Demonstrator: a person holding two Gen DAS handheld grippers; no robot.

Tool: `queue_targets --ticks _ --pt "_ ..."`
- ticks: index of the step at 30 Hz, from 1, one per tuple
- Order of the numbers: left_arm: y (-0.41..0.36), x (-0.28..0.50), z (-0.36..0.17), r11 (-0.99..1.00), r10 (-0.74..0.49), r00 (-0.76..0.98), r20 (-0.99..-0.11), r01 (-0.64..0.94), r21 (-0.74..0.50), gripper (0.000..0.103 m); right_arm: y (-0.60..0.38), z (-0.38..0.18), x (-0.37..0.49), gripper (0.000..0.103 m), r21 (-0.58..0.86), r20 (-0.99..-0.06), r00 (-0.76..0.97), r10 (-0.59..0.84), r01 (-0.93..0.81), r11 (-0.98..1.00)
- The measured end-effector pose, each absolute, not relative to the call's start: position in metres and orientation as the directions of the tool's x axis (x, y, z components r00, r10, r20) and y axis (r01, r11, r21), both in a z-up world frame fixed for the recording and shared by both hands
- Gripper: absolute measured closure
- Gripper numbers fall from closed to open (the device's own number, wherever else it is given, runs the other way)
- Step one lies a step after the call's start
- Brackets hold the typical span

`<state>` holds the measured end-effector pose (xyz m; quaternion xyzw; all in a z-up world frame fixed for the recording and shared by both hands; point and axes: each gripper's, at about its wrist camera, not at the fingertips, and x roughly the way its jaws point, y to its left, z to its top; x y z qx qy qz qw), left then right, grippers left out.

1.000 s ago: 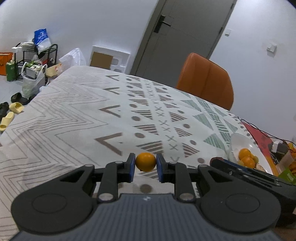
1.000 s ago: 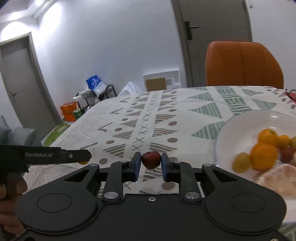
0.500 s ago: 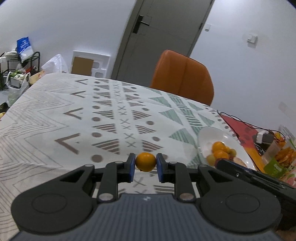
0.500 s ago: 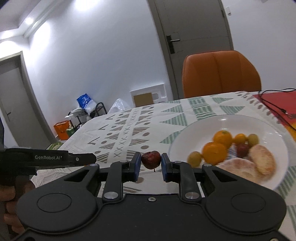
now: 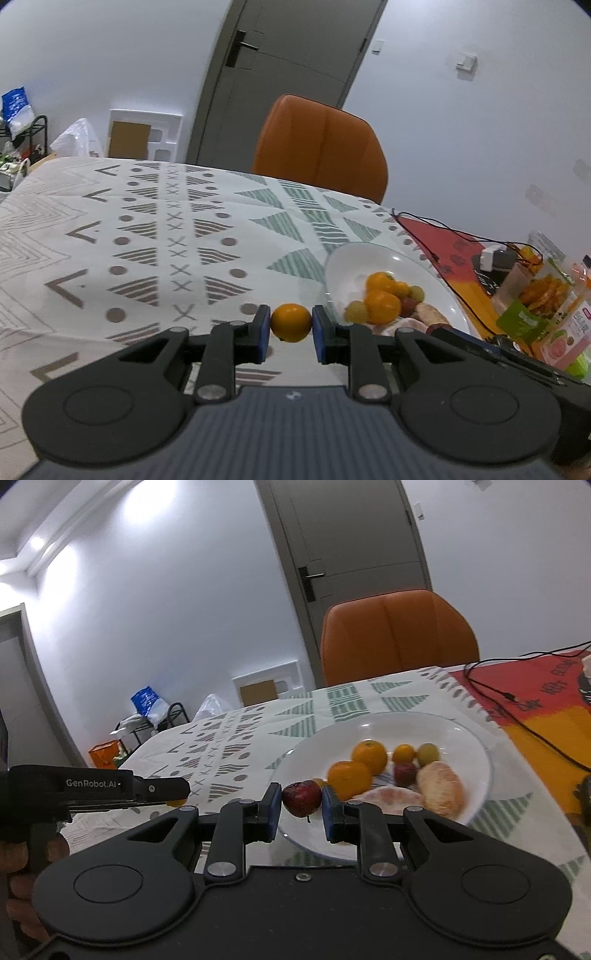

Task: Organize fruits
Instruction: 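Carry the red apple and small orange over the white bowl with both grippers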

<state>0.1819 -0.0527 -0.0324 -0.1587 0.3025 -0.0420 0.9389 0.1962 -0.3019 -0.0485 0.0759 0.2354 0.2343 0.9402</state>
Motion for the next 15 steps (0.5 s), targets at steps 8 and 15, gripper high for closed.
queue_targets --ticks 8,15 --pt "-0.083 0.188 -0.033 0.95 -0.199 0.807 -0.555 0.021 -0.31 0.08 -0.331 -0.052 0.194 0.081 0.268 -0.4 0.8 0.447 -0.364 0.892" --pt "-0.109 0.192 -0.033 0.953 -0.223 0.801 -0.555 0.059 -0.299 0.08 -0.355 -0.062 0.194 0.081 0.299 -0.399 0.809 0.432 -0.33 0.895"
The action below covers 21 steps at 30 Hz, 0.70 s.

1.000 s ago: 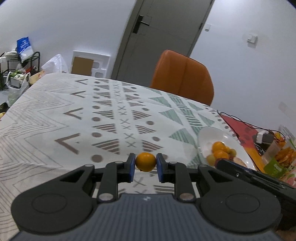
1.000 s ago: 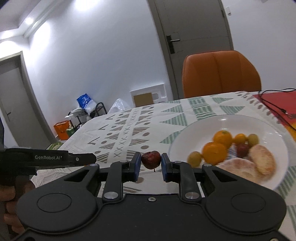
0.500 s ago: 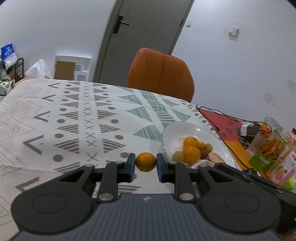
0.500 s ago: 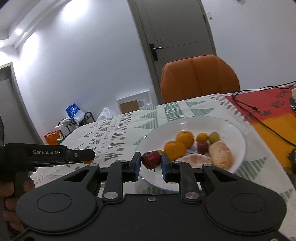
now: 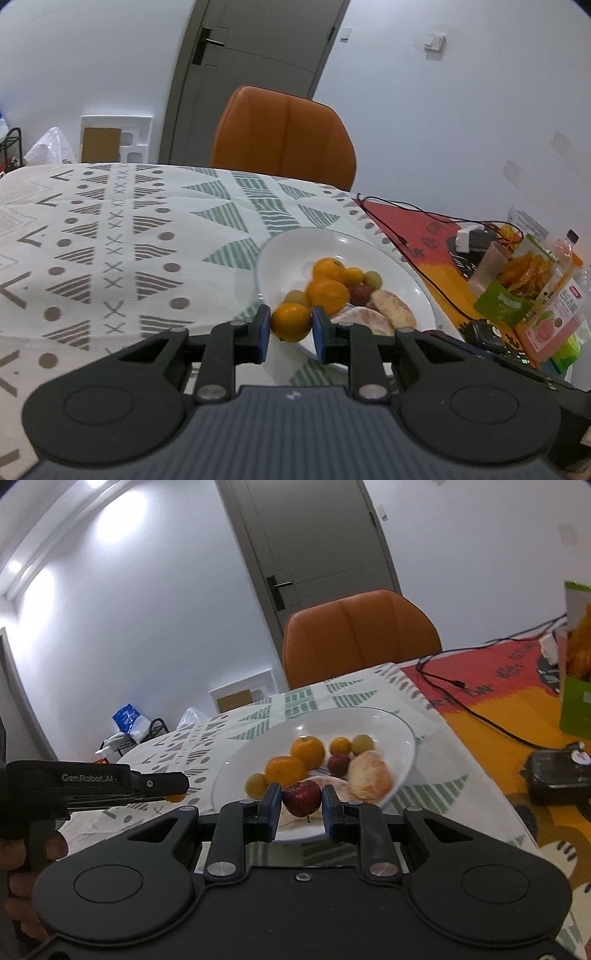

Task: Organize fruits
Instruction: 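Carry the red apple and small orange over the white bowl with both grippers, then open both grippers to drop the red apple and small orange into the bowl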

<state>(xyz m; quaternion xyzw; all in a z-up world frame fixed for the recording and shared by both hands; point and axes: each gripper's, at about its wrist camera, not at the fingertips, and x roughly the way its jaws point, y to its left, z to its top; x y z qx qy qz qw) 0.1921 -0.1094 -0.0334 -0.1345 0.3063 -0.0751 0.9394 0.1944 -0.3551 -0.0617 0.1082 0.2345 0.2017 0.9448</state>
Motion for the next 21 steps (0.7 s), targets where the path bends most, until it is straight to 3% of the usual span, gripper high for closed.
queue_targets --ticks 15,19,21 --pt "-0.13 0.21 -0.038 0.955 -0.238 0.791 -0.564 0.085 -0.285 0.08 -0.357 -0.066 0.208 0.081 0.328 -0.391 0.801 0.454 -0.34 0.881" --pt "-0.13 0.215 -0.035 0.953 -0.243 0.795 -0.556 0.089 -0.289 0.08 -0.352 -0.064 0.209 0.063 0.313 -0.382 0.8 0.462 -0.358 0.88" --pt "-0.13 0.216 -0.034 0.953 -0.246 0.796 -0.553 0.095 -0.288 0.08 -0.354 -0.064 0.208 0.063 0.307 -0.379 0.806 0.454 -0.353 0.884"
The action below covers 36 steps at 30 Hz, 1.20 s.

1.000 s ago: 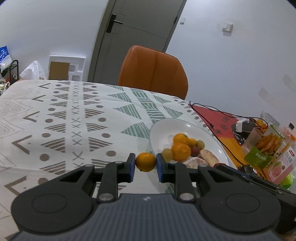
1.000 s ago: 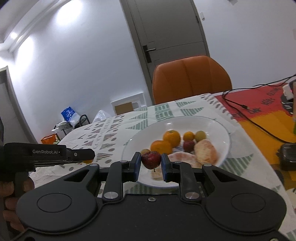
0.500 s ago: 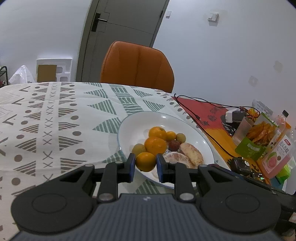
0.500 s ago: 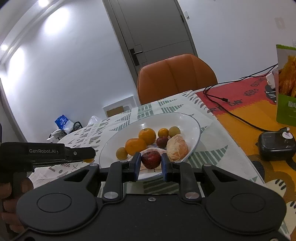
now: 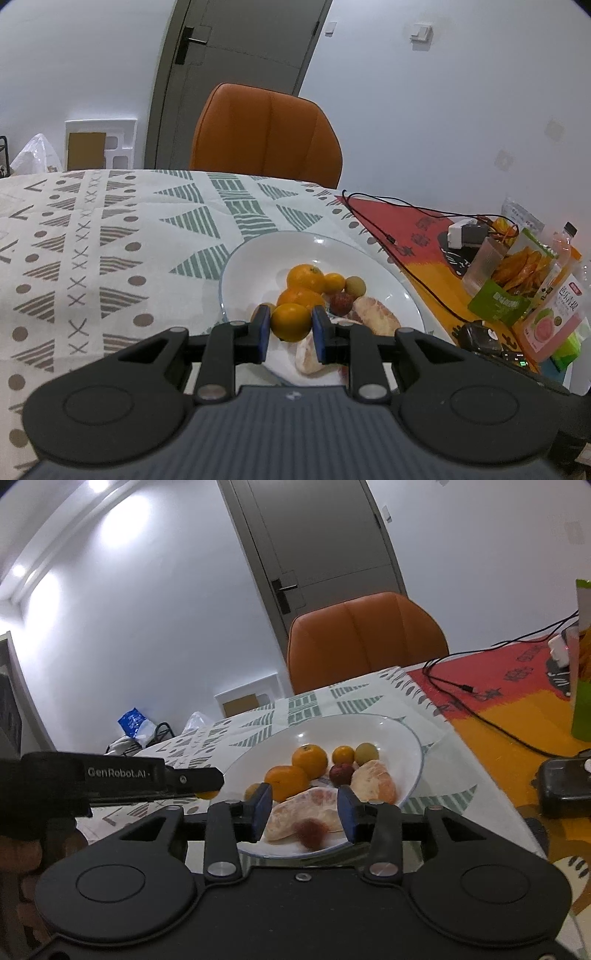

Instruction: Organize fruits

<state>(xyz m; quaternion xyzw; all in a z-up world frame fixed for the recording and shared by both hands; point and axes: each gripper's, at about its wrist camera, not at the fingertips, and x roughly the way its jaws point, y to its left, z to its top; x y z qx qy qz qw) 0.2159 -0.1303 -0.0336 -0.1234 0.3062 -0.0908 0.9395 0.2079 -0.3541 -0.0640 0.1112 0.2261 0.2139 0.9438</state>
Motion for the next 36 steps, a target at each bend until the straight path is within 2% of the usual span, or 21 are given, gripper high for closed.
queue_targets --ticks 11,16,23,25,27,28,29,36 --pt "-0.131 0.213 -0.027 0.957 -0.227 0.813 -0.537 0.084 -0.278 0.075 -0.365 -0.066 0.204 0.06 0.336 -0.393 0.811 0.433 -0.312 0.889" --pt "-0.117 0.205 -0.025 0.96 -0.203 0.82 -0.535 0.058 -0.275 0.064 -0.358 -0.067 0.202 0.057 0.34 -0.399 0.801 0.446 -0.323 0.883" --pt "-0.104 0.193 -0.023 0.968 -0.164 0.832 -0.53 0.034 -0.248 0.041 -0.349 -0.063 0.197 0.044 0.332 -0.389 0.805 0.447 -0.331 0.883" --pt "-0.102 0.19 -0.021 0.969 -0.152 0.839 -0.523 0.023 -0.245 0.025 -0.347 -0.062 0.197 0.038 0.338 -0.391 0.803 0.449 -0.329 0.882" --pt "-0.099 0.186 -0.017 0.971 -0.134 0.851 -0.507 0.01 -0.239 0.016 -0.346 -0.061 0.197 0.021 0.342 -0.393 0.803 0.448 -0.324 0.882" --pt "-0.098 0.184 -0.015 0.972 -0.127 0.857 -0.5 0.007 -0.235 0.013 -0.345 -0.06 0.196 0.006 0.343 -0.388 0.807 0.445 -0.322 0.883" --pt "-0.097 0.182 -0.013 0.974 -0.12 0.861 -0.495 0.004 -0.228 0.012 -0.345 -0.058 0.193 0.0 0.343 -0.376 0.814 0.443 -0.322 0.882" --pt "-0.09 0.172 -0.008 0.986 -0.053 0.856 -0.513 -0.036 -0.162 0.006 -0.34 -0.052 0.184 0.0 0.338 -0.354 0.819 0.451 -0.338 0.878"
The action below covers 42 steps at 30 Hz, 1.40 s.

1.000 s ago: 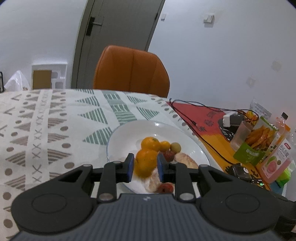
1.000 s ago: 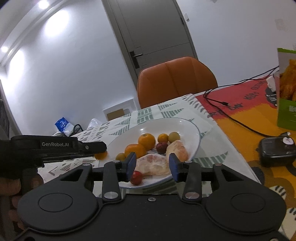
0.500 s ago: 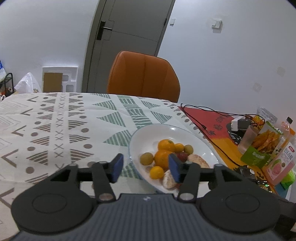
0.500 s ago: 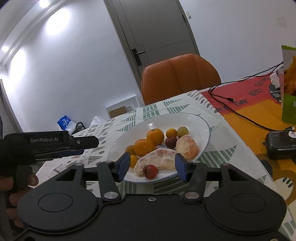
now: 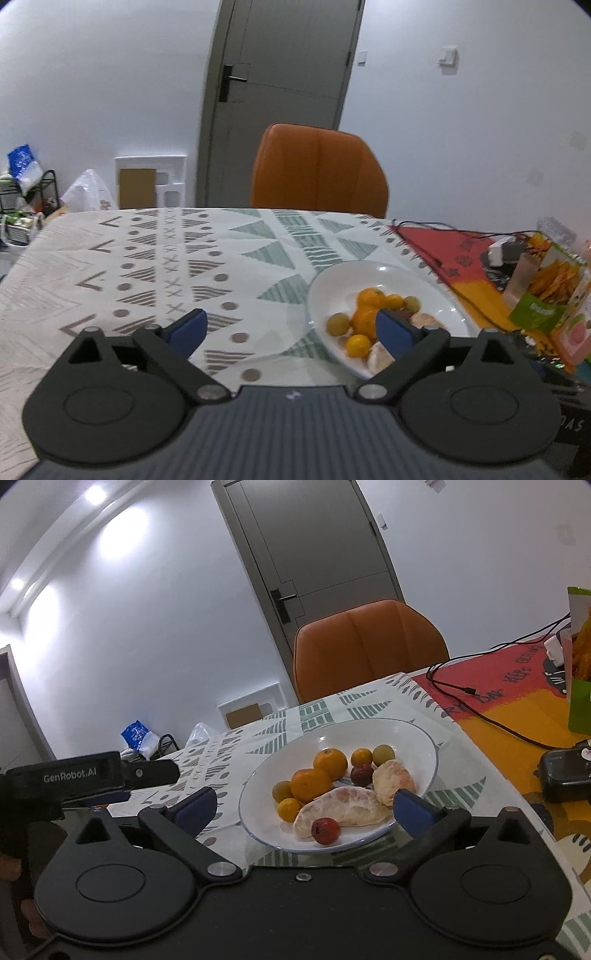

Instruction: Organize fruits

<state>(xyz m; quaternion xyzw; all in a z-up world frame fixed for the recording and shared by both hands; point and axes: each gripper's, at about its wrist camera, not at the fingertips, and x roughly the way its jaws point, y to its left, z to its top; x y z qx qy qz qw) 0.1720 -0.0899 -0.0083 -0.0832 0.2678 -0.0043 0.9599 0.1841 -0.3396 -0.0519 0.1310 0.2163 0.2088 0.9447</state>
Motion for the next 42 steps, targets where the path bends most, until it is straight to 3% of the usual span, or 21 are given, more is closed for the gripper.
queue_targets --ticks 6,23,42 --pt "-0.078 0.164 -0.006 0.984 -0.03 0.84 -0.542 -0.07 -0.163 0.003 -0.334 -0.051 0.179 0.0 0.342 -0.364 0.815 0.451 -0.334 0.878" --pt "-0.047 0.124 0.006 0.969 -0.014 0.859 -0.511 -0.113 -0.217 0.0 -0.314 -0.039 0.154 0.0 0.318 -0.367 0.796 0.482 -0.38 0.869" --pt "-0.02 0.069 0.023 0.969 0.043 0.879 -0.475 -0.152 -0.195 0.0 -0.293 -0.018 0.122 0.0 0.284 -0.375 0.777 0.506 -0.423 0.86"
